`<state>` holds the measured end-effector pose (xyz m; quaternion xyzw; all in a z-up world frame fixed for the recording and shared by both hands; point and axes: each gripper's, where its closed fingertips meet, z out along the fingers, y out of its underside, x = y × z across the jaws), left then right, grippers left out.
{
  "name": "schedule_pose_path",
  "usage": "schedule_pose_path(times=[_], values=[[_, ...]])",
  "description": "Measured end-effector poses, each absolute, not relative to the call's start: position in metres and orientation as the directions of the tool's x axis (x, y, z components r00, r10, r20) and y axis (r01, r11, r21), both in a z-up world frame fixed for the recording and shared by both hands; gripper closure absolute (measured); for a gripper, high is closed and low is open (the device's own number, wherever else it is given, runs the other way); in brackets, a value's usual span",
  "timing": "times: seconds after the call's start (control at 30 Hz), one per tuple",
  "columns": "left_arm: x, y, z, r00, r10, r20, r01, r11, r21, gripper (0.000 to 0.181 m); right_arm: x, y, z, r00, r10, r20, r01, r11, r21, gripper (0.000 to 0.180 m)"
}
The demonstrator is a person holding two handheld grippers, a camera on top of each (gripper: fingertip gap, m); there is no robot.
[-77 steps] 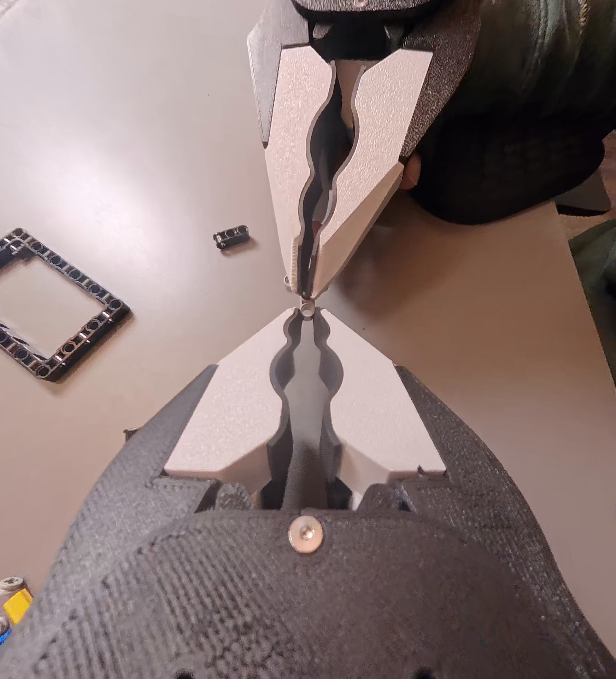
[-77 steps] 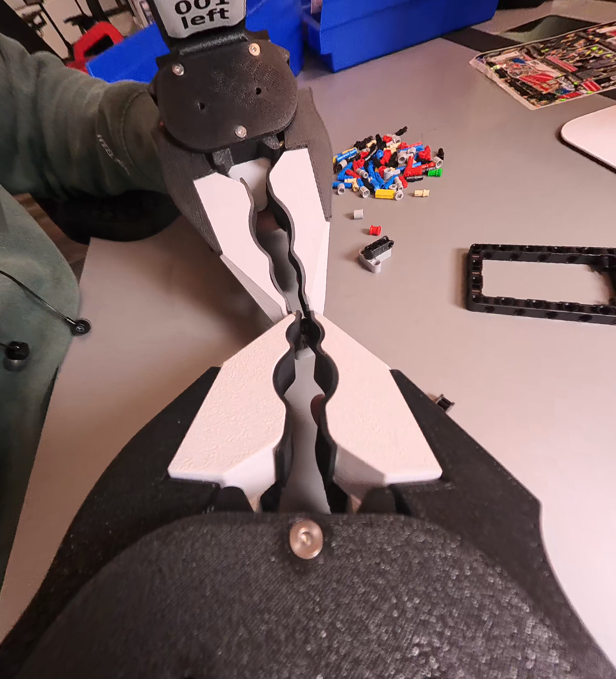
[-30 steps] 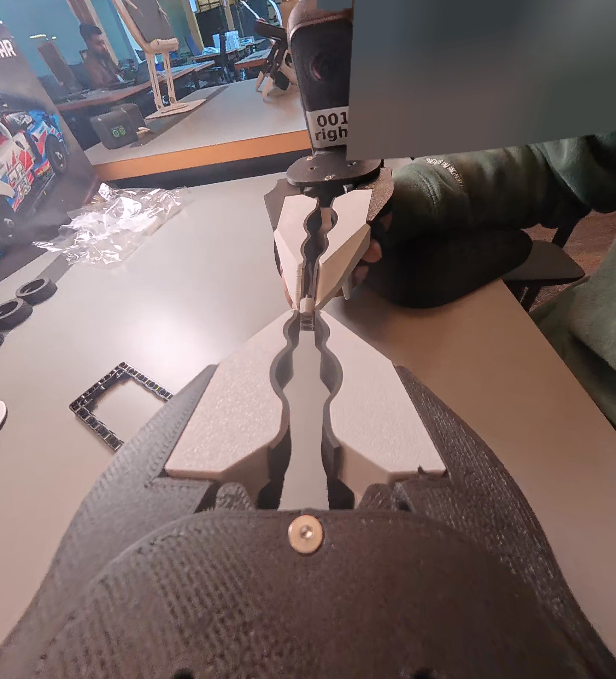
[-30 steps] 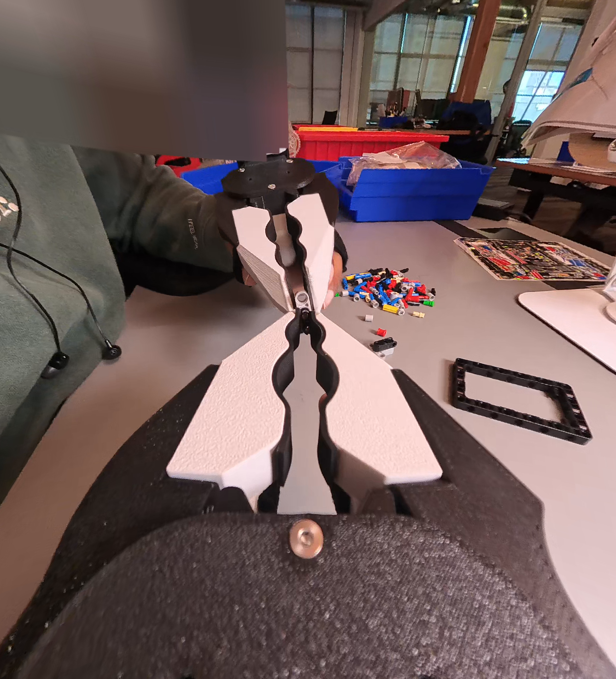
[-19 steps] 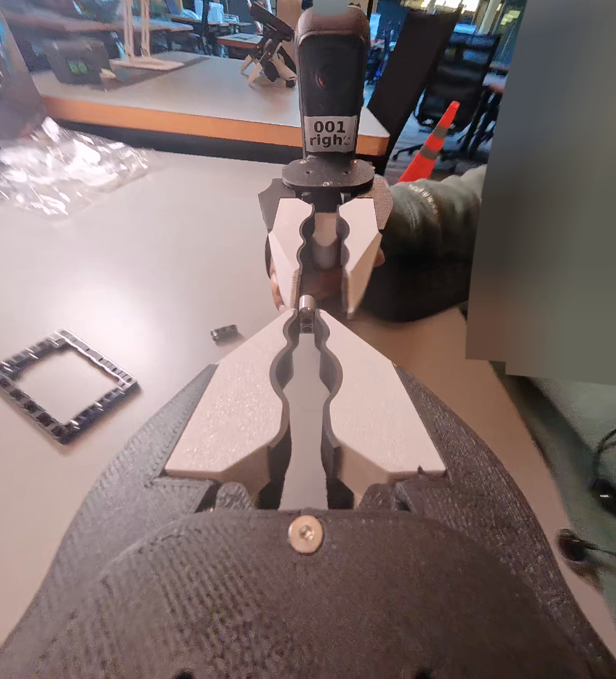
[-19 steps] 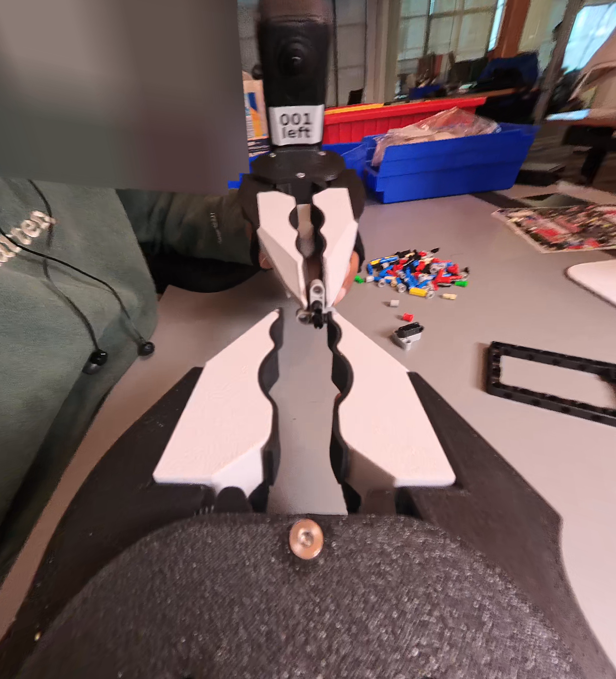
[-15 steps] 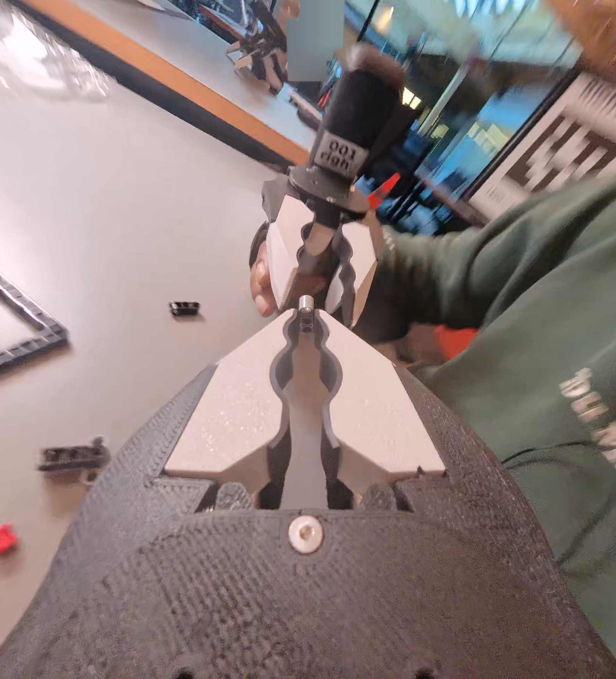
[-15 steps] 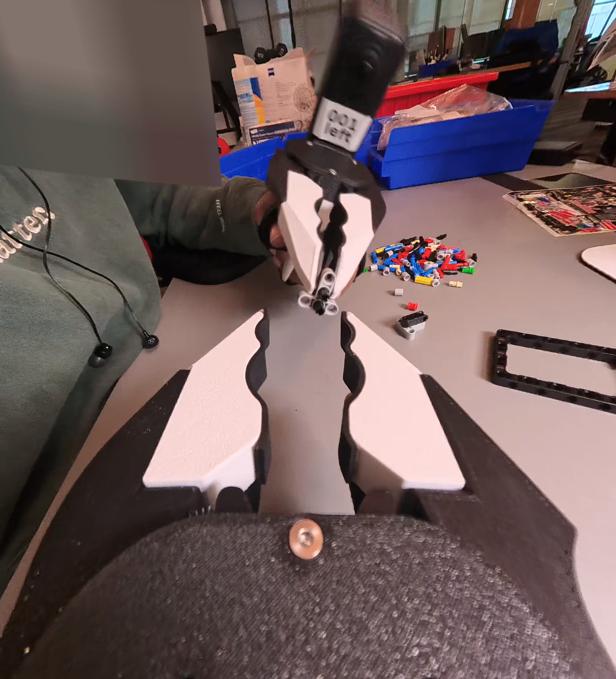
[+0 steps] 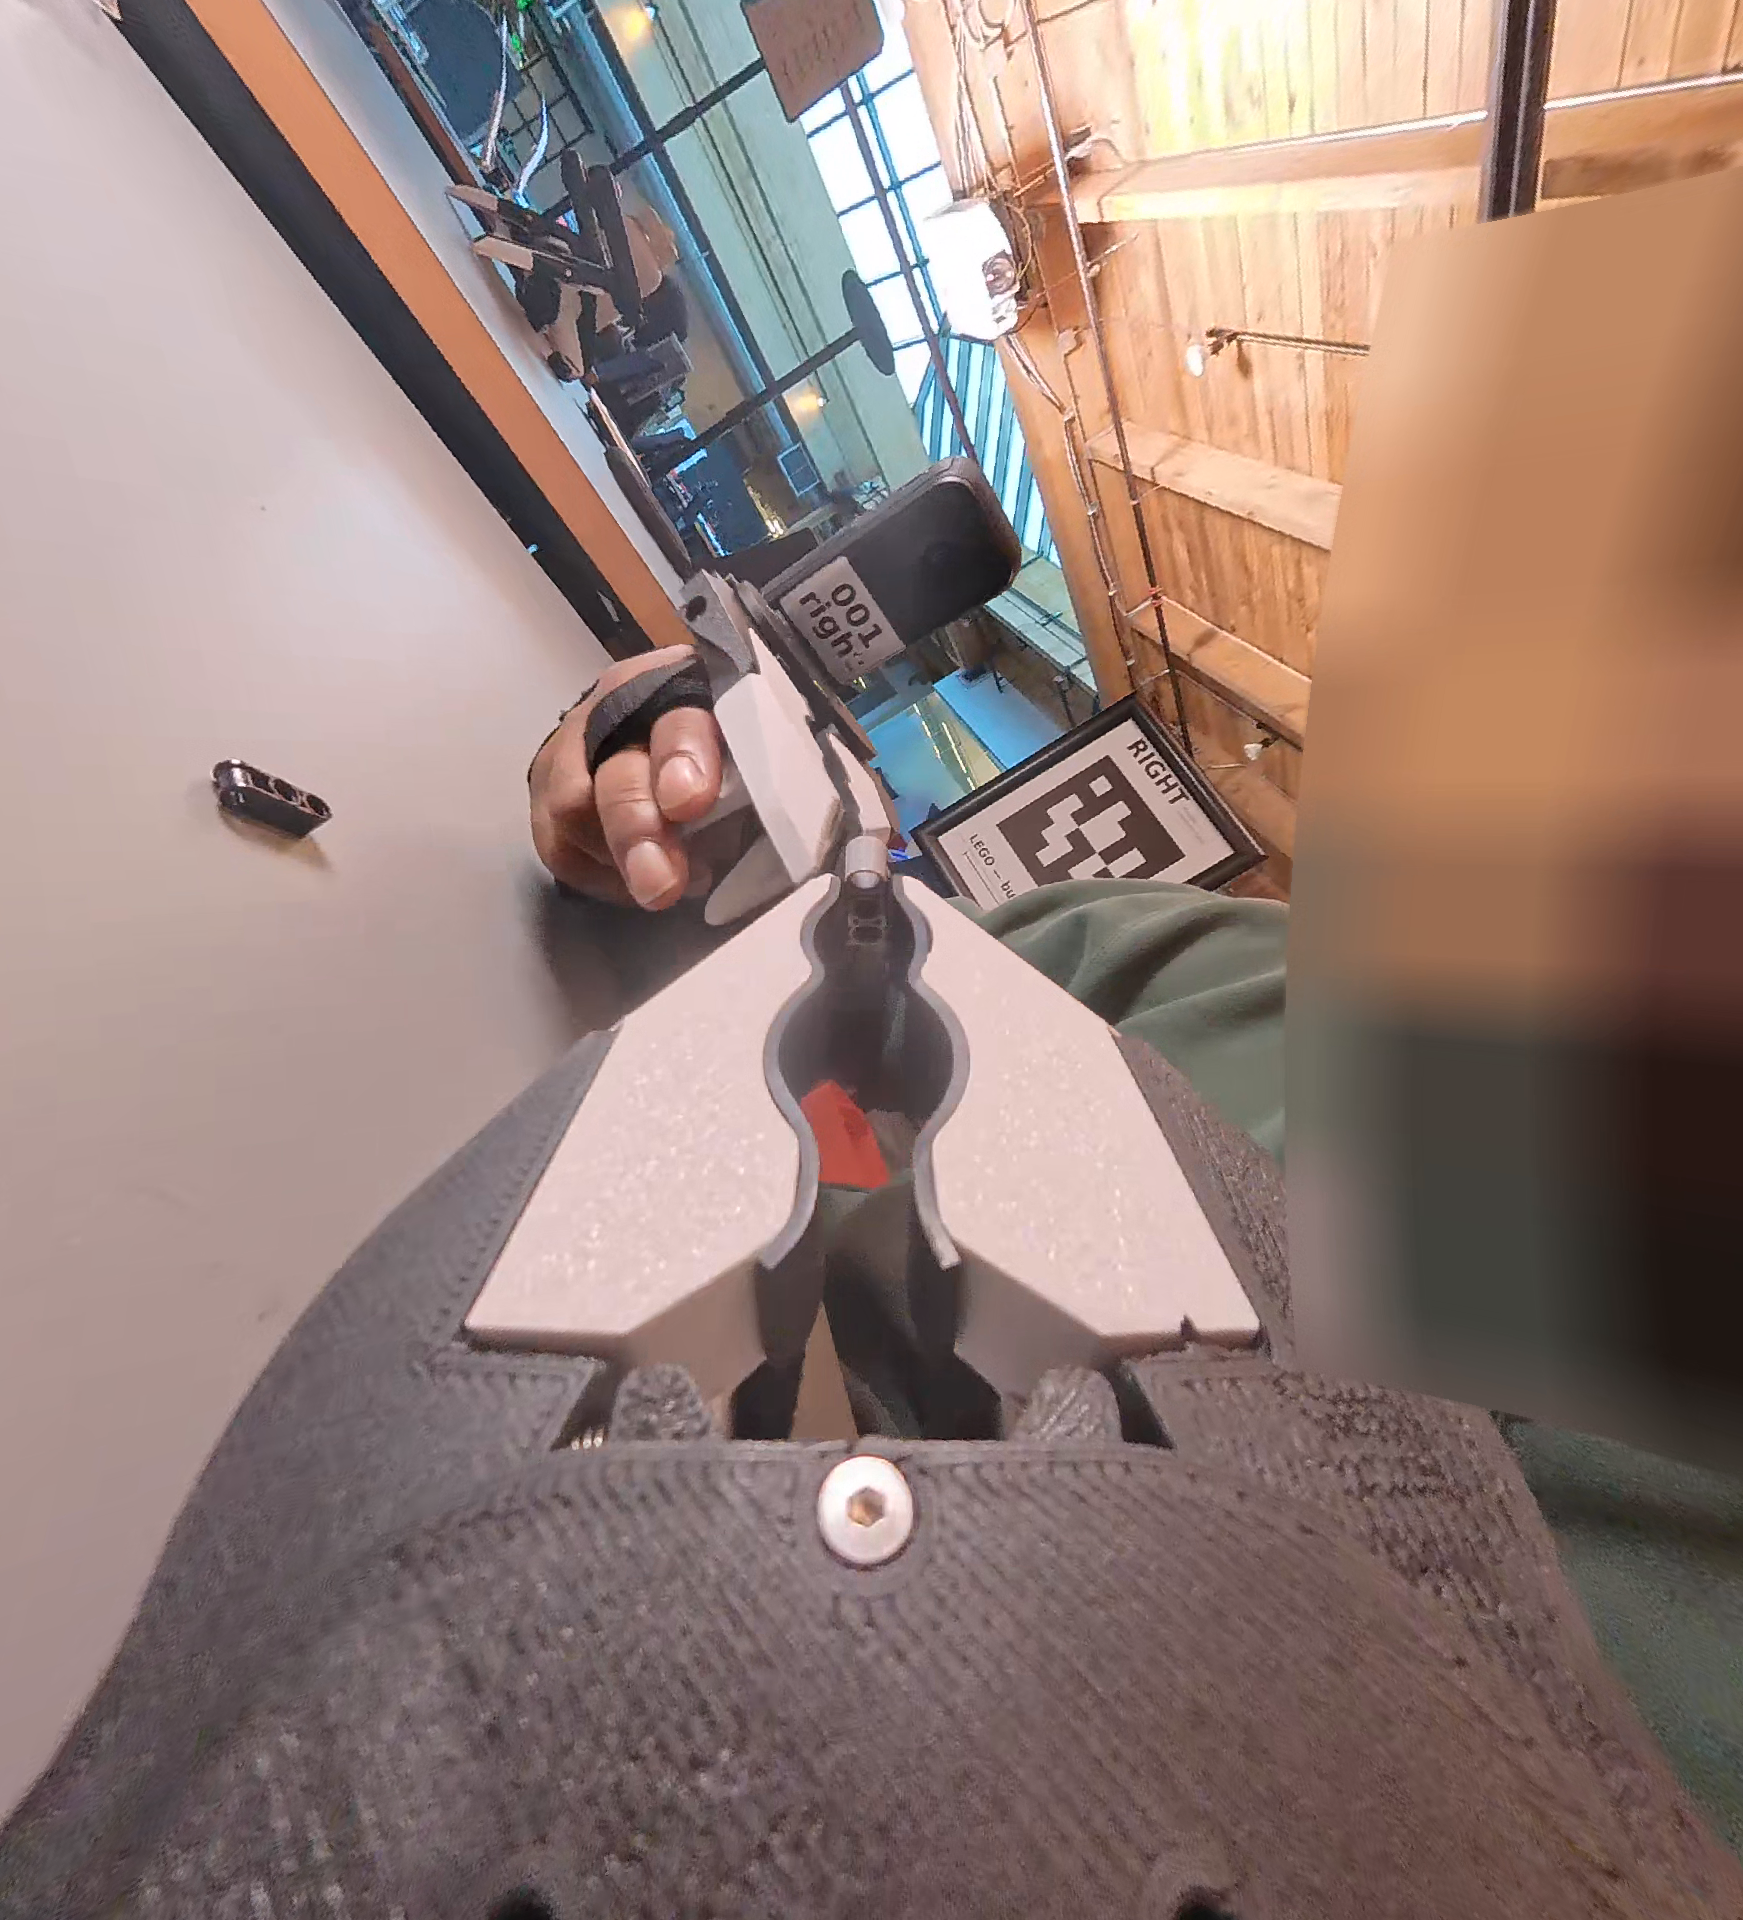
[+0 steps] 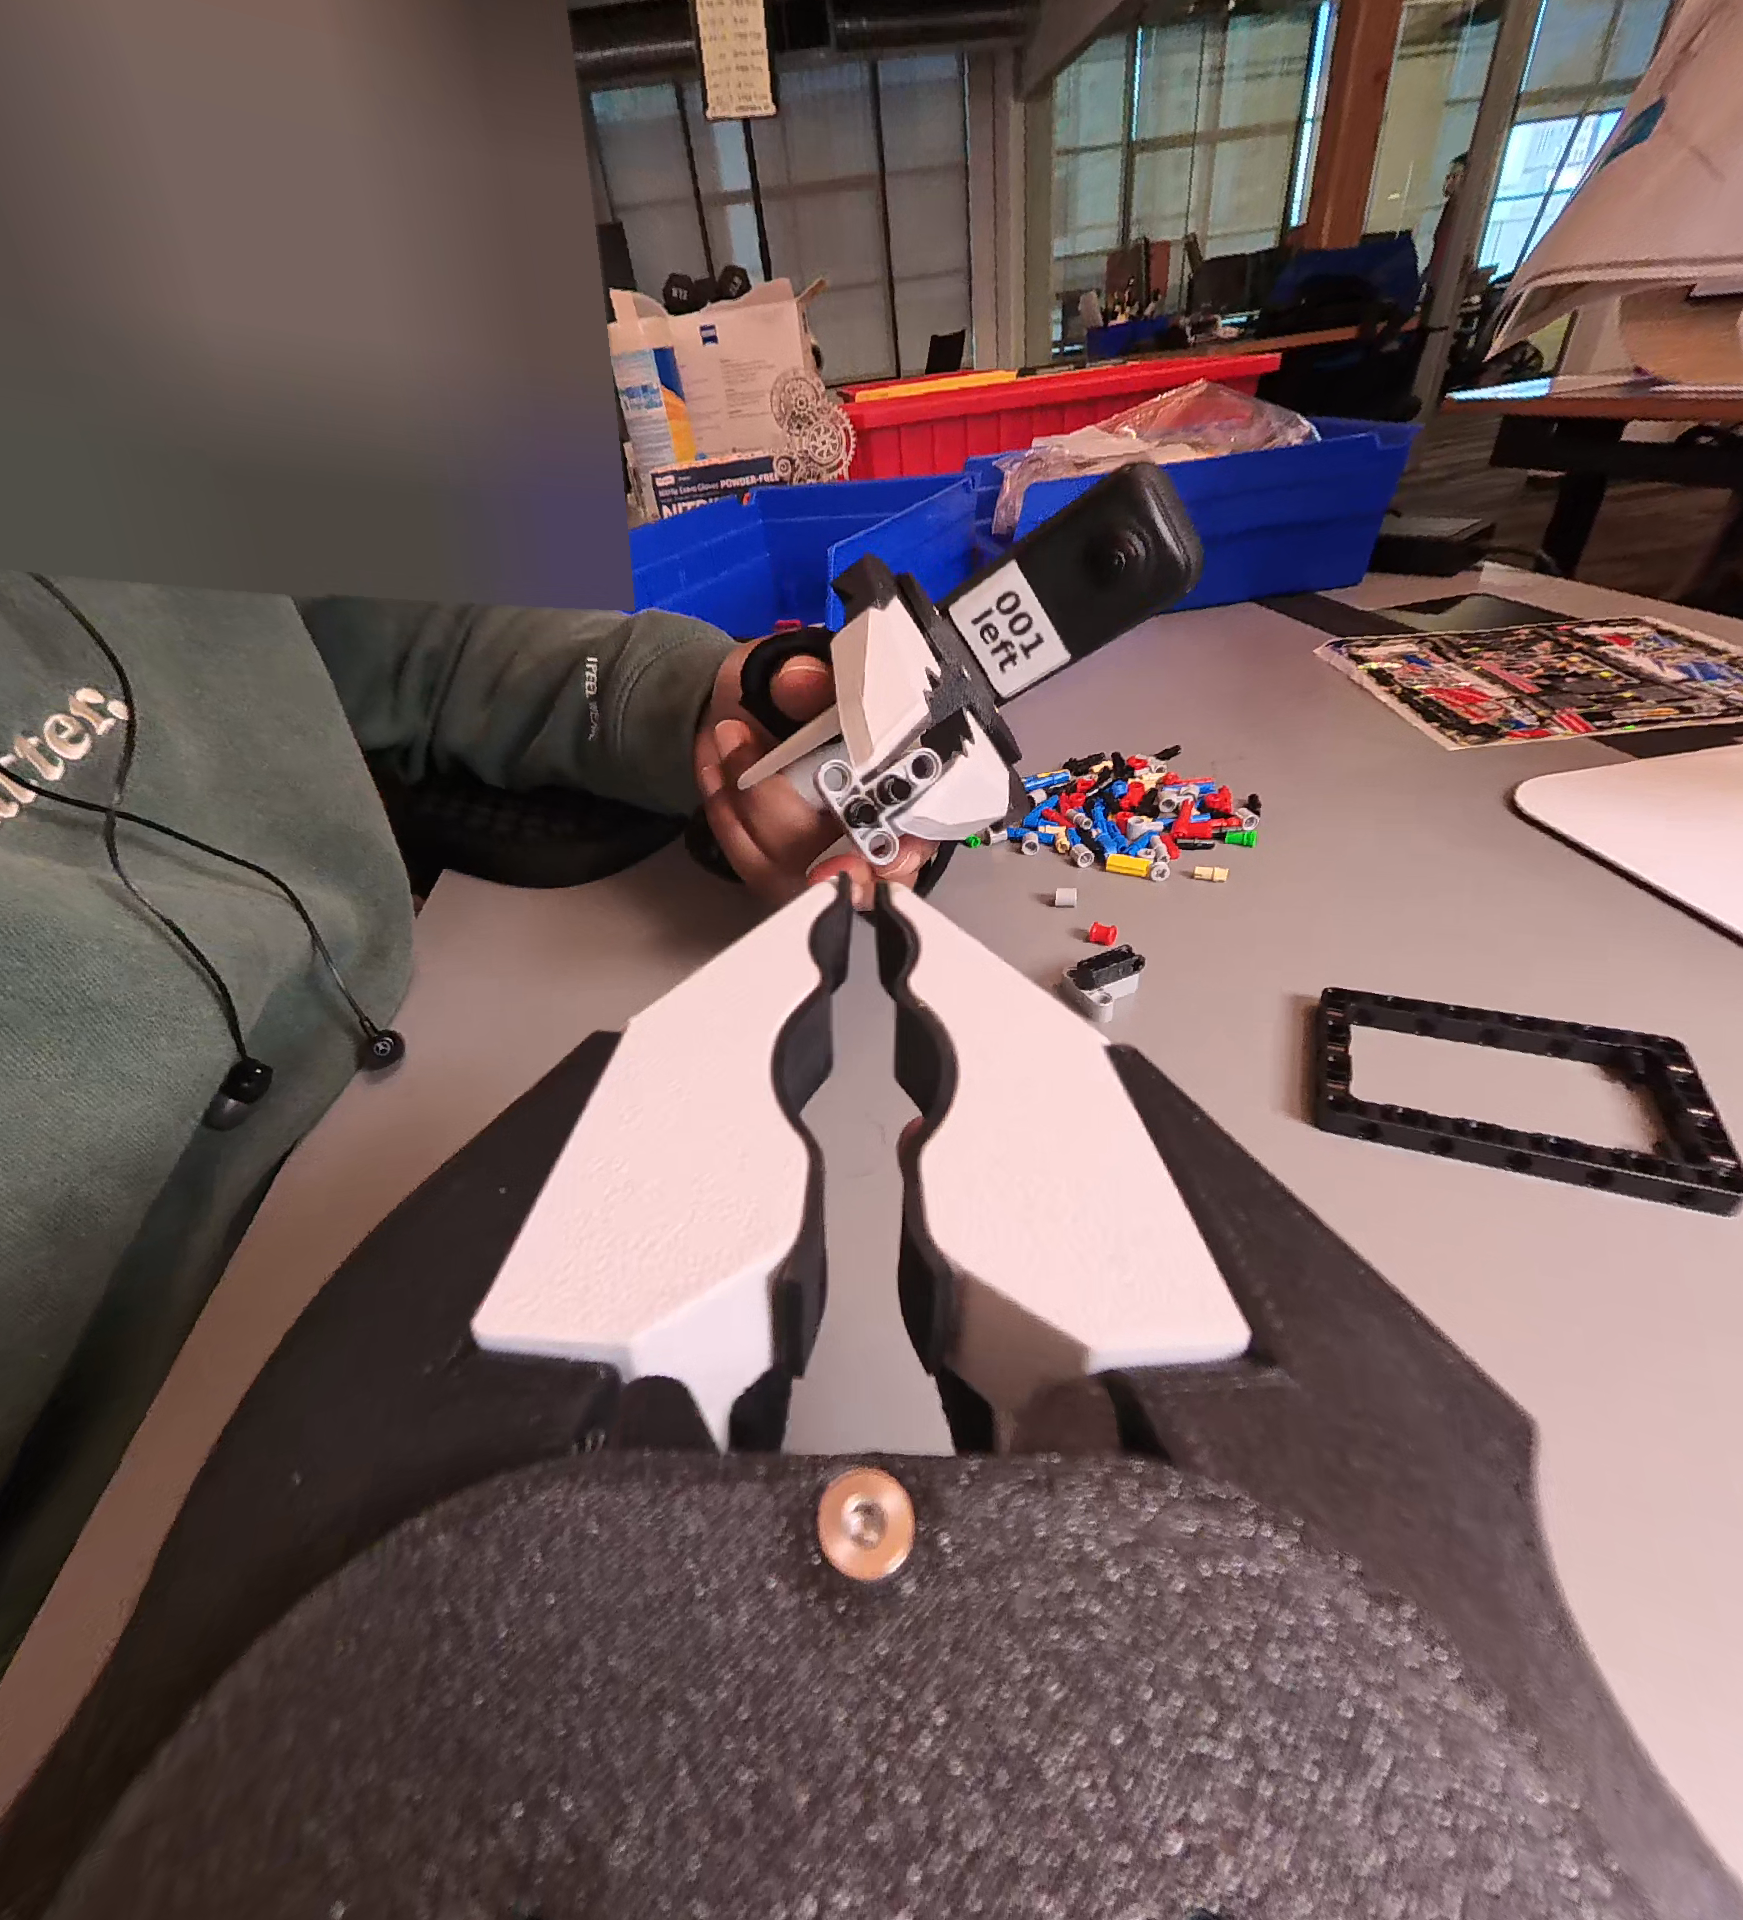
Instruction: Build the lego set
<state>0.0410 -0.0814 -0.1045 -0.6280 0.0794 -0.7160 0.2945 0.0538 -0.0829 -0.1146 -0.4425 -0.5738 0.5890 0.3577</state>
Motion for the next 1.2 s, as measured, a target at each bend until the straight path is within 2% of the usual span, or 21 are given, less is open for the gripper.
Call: schedule_pose_path(times=[0.83,0.97,1.2], values=[[0.047,-0.086,-0.101,-0.067,-0.542,0.838,0.331,-0.804,-0.494,0.175,0.053,-0.087,-0.111,-0.366,0.923,-0.117,0.079,-0.095,-0.992,0.175],[0.049,-0.089,-0.097,-0.037,-0.61,0.792,0.327,-0.756,-0.567,0.175,0.054,-0.09,-0.108,-0.376,0.919,-0.115,0.068,-0.096,-0.993,0.174],[0.059,-0.098,-0.097,0.205,-0.852,0.481,0.213,-0.44,-0.872,0.175,0.054,-0.095,-0.108,-0.386,0.917,-0.104,0.08,-0.079,-0.994,0.156]])
